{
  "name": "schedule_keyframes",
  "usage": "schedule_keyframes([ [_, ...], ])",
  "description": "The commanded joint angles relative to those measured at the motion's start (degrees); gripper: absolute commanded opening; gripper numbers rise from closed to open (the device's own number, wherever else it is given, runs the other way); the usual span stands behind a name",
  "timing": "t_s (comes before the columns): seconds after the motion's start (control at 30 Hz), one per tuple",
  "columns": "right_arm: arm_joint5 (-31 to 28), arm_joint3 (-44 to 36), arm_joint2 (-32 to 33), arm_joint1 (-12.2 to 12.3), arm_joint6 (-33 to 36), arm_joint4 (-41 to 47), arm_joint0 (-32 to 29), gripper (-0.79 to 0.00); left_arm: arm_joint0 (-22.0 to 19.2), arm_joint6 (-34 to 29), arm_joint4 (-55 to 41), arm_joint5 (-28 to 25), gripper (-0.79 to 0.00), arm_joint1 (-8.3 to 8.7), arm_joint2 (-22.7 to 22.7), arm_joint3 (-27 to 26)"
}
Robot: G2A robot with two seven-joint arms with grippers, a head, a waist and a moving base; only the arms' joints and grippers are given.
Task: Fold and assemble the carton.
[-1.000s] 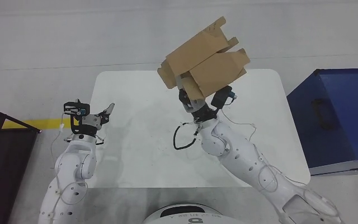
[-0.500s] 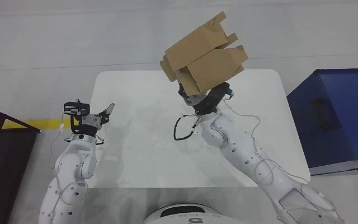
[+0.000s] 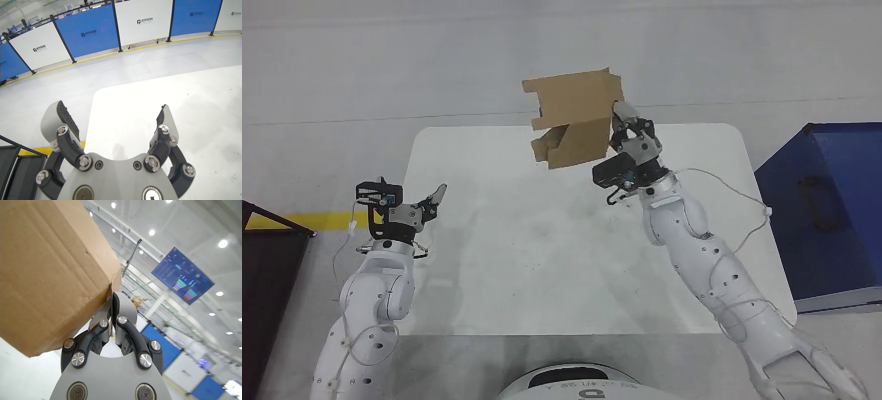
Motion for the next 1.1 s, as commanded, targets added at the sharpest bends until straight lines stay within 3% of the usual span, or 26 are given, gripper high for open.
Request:
schedule_keyframes([
  [0.0, 0.3, -3.0, 1.6, 0.4, 6.0, -10.8, -1.5, -0.785, 0.0, 0.0, 0.0, 0.0, 0.000, 0.00, 0.0, 0.0],
  [0.17, -0.9, -10.0, 5.3, 1.2, 13.5, -22.2, -5.7, -0.785, 0.0, 0.0, 0.0, 0.0, 0.000, 0.00, 0.0, 0.0],
  [0.43, -3.3, -15.0, 8.8, 1.6, 19.0, -34.7, -9.6, -0.785, 0.0, 0.0, 0.0, 0.0, 0.000, 0.00, 0.0, 0.0],
  [0.83, -3.4, -15.3, 9.4, 1.5, 20.3, -35.5, -10.1, -0.785, 0.0, 0.0, 0.0, 0.0, 0.000, 0.00, 0.0, 0.0],
  [0.93, -3.0, -16.0, 9.1, 1.0, 18.2, -25.0, -10.4, -0.785, 0.0, 0.0, -0.2, -0.1, 0.000, -0.01, 0.0, 0.0],
  [1.07, -2.7, -13.1, 7.3, 0.0, 14.2, -10.2, -9.1, -0.785, -0.5, 1.5, -2.6, -4.5, 0.000, -0.18, 1.7, -2.0],
])
